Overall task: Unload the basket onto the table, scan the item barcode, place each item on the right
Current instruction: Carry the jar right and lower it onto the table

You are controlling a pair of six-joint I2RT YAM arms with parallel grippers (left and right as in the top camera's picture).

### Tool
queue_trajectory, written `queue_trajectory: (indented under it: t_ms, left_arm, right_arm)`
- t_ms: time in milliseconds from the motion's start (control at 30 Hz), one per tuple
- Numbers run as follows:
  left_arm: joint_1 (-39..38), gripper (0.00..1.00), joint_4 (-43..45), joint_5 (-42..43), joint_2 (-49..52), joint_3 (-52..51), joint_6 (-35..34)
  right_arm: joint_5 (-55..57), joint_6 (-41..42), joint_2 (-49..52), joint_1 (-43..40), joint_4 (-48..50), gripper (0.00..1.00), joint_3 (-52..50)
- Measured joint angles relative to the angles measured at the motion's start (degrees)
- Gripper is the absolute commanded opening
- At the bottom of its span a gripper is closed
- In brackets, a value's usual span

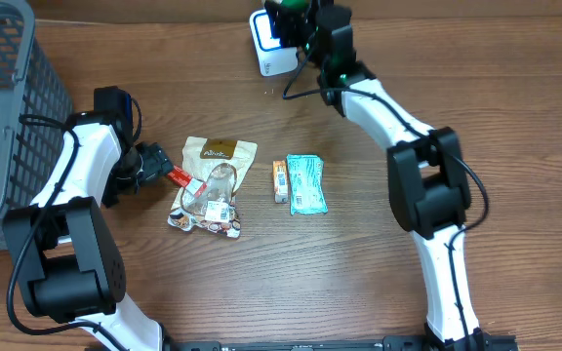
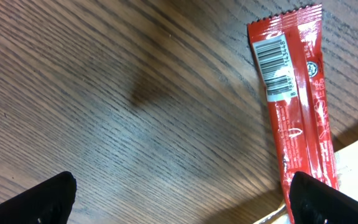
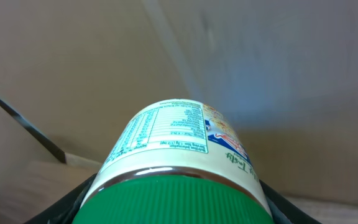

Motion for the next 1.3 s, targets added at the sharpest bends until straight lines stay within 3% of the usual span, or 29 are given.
queue_trajectory:
  t_ms: [167,367,700,900,1300]
  left_arm:
    - [0.0,0.99,0.0,0.0,0.0,0.0,0.0]
    - [0.0,1.00,0.0,0.0,0.0,0.0,0.0]
    - [0.0,1.00,0.0,0.0,0.0,0.0,0.0]
    - [0.0,1.00,0.0,0.0,0.0,0.0,0.0]
    - [0.0,1.00,0.0,0.0,0.0,0.0,0.0]
  right_arm:
    - [0.1,-0.3,-9.8,0.0,-13.4,0.20,0.0]
    - [1.4,-0.2,-20.1,-0.1,-42.3,0.19,0.4]
    - [9.9,0.1,-22.4,-5.5,-84.3,0.19,-0.1]
    - [11.5,2.1,-22.4,-12.1,-91.1,0.20,-4.7]
    - [11.9,3.7,-22.3,-21.3,-85.6,0.21,-20.9]
